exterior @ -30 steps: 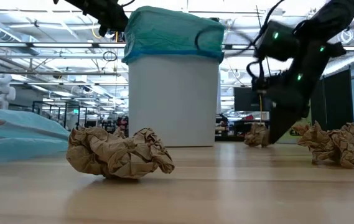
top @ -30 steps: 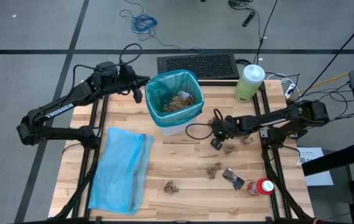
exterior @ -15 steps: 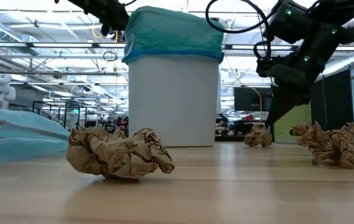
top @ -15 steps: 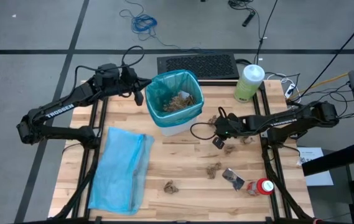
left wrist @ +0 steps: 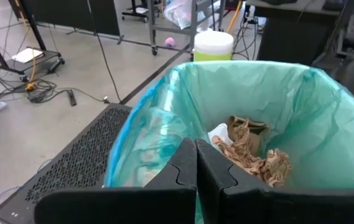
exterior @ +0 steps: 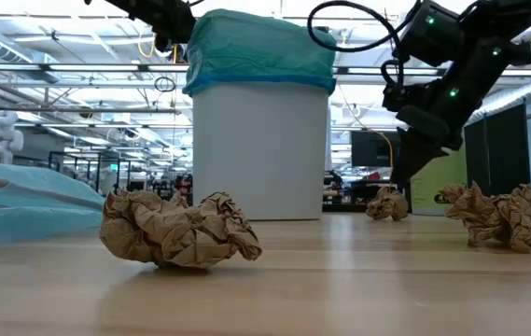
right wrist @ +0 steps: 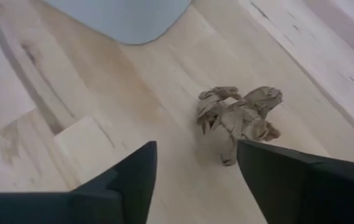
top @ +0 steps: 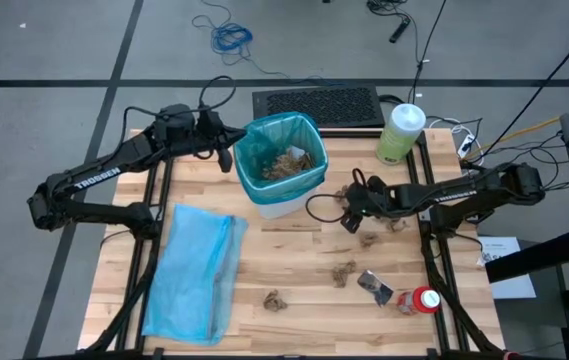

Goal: Place trash/remove bag and relplace
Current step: Put the brown paper into the blue trash bag inside the white trash bin

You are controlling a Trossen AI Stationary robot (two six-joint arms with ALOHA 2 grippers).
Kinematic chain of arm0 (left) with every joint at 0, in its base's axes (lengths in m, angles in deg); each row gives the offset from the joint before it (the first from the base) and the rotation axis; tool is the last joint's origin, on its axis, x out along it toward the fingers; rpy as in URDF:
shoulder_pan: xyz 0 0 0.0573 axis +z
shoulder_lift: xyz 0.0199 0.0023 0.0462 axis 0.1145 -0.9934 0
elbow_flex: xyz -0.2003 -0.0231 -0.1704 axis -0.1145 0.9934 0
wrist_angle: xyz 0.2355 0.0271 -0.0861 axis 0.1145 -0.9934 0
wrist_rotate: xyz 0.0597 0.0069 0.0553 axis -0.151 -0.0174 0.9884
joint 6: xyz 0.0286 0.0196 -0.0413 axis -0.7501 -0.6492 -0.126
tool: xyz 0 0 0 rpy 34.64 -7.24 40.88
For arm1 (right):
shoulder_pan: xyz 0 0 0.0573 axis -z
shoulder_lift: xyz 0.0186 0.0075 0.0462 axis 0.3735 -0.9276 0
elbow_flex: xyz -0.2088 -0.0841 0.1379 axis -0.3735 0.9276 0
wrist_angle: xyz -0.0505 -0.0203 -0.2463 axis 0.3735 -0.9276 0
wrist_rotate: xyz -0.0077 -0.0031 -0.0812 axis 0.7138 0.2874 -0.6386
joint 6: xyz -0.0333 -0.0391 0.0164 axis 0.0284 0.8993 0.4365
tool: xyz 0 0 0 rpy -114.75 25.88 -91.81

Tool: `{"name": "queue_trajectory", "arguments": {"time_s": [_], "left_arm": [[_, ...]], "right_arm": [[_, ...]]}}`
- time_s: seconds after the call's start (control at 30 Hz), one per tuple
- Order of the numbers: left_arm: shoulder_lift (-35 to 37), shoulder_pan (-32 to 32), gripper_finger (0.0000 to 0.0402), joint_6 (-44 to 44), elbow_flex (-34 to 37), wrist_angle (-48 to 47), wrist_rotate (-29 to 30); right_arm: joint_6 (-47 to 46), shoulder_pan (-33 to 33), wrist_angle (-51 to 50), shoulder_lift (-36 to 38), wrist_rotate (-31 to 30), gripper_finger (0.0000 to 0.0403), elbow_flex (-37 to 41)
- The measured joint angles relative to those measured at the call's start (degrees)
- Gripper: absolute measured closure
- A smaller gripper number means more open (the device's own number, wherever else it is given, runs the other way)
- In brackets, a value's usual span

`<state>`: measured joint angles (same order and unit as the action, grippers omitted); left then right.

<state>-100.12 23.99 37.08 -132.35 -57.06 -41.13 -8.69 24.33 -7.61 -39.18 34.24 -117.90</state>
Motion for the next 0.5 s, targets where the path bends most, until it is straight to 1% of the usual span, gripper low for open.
{"name": "queue_trajectory", "arguments": {"time_s": [0.2,0.5], "left_arm": [[0.0,0.0,0.0401,-0.9,0.0,-0.7,0.0],[0.0,-0.8,0.0401,-1.3,0.0,-0.2,0.3]], "right_arm": [[-0.2,2.3,0.3,-1.0,-1.5,0.0160,0.0],[2.2,5.4,2.7,-5.8,-1.3,0.0156,0.0]]}}
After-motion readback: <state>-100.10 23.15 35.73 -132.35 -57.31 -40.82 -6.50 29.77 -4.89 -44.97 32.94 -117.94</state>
